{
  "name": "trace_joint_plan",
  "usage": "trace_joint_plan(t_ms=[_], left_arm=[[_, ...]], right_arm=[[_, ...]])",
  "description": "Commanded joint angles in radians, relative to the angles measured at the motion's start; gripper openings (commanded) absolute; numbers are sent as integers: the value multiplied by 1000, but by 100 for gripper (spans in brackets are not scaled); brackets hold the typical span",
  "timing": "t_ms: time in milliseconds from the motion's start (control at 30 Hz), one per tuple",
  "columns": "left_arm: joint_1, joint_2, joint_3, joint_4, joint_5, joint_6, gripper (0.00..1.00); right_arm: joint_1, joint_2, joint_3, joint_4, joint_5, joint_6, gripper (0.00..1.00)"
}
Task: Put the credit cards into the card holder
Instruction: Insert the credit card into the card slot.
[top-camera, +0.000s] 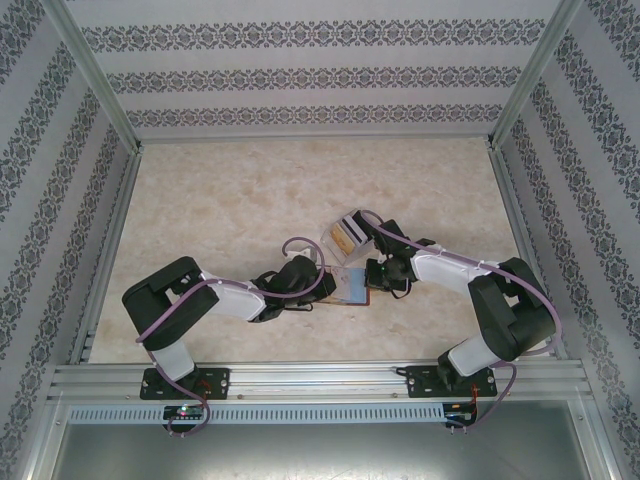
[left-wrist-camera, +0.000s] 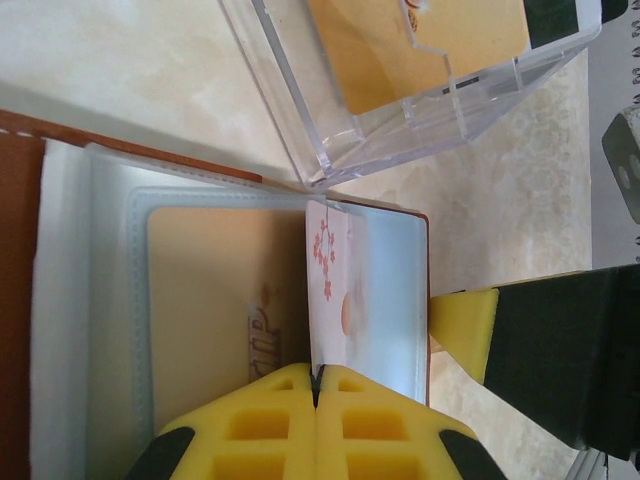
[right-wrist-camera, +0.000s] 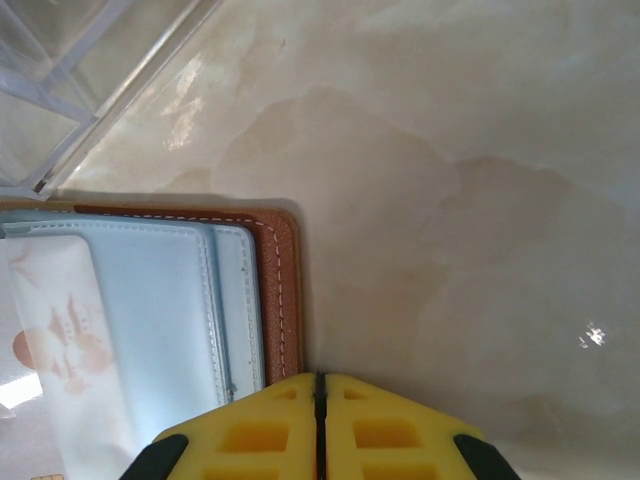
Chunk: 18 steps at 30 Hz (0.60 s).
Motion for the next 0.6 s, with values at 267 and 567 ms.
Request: trace_joint_plan(t_ms=[267, 567], left_arm=[[-25, 32, 34, -57, 59, 2, 8], [-34, 73, 102, -111, 79, -6, 11]], right_arm=[[31, 56, -25, 23, -30, -1, 8], [30, 52, -38, 21, -22, 7, 7]])
